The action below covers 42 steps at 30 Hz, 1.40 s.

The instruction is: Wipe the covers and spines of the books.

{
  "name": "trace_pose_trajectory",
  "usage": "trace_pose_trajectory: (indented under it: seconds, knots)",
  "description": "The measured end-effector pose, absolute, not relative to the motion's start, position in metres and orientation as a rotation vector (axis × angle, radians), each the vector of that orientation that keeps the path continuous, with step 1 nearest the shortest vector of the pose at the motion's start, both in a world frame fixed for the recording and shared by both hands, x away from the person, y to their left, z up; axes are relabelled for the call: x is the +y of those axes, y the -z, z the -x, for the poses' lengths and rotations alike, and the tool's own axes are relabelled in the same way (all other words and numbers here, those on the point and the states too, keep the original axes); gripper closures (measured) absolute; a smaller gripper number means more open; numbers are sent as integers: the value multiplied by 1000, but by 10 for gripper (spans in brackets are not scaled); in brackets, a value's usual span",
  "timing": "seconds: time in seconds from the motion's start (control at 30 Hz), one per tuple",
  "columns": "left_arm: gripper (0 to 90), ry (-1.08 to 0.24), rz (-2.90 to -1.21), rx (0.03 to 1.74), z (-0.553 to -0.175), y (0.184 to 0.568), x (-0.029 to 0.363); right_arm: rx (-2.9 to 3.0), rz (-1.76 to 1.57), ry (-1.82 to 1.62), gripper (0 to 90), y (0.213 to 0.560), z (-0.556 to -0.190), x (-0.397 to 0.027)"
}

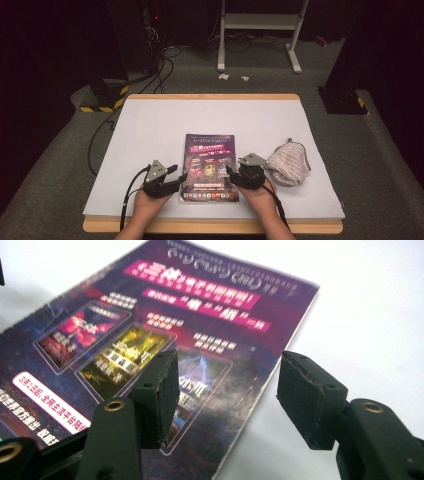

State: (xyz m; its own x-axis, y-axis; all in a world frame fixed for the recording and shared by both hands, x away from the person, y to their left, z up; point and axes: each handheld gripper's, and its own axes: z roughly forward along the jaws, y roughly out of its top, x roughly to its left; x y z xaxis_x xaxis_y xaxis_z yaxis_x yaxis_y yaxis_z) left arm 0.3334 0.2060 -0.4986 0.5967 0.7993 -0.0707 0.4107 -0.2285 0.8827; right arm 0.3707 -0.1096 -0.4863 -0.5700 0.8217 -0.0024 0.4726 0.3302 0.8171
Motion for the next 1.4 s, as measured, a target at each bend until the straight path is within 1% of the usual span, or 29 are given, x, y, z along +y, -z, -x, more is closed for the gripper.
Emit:
trace_pose_trajectory:
  seconds: [0.2, 0.4, 0.77, 0.87, 0.9, 1.13, 1.17, 1.23, 1.3, 1.4]
  knots:
    - [418, -510, -1815, 983, -333, 497, 215, 2148, -1122, -1131, 432, 474, -367, -124]
    - [410, -517, -1827, 981, -336, 497, 218, 2030, -1169, -1151, 383, 459, -354, -167]
    - [389, -545, -1857, 961, -338, 500, 217, 1934, -1256, -1140, 382, 448, -358, -213]
    - [366, -529, -1858, 971, -339, 500, 217, 1920, -1271, -1124, 379, 447, -358, -219]
    - [361, -534, -1862, 971, -339, 501, 217, 1892, -1285, -1106, 366, 446, -357, -226]
    - [338, -549, -1865, 983, -340, 501, 218, 1852, -1379, -1067, 329, 446, -360, -246]
    - [330, -544, -1864, 988, -341, 501, 218, 1844, -1406, -1037, 312, 449, -361, -251]
    - [324, -542, -1861, 992, -341, 501, 218, 1847, -1411, -1024, 307, 450, -362, -252]
    - [322, -544, -1863, 995, -341, 501, 218, 1854, -1444, -984, 274, 458, -364, -258]
    - [322, -543, -1868, 995, -342, 502, 219, 1866, -1481, -984, 260, 464, -366, -261]
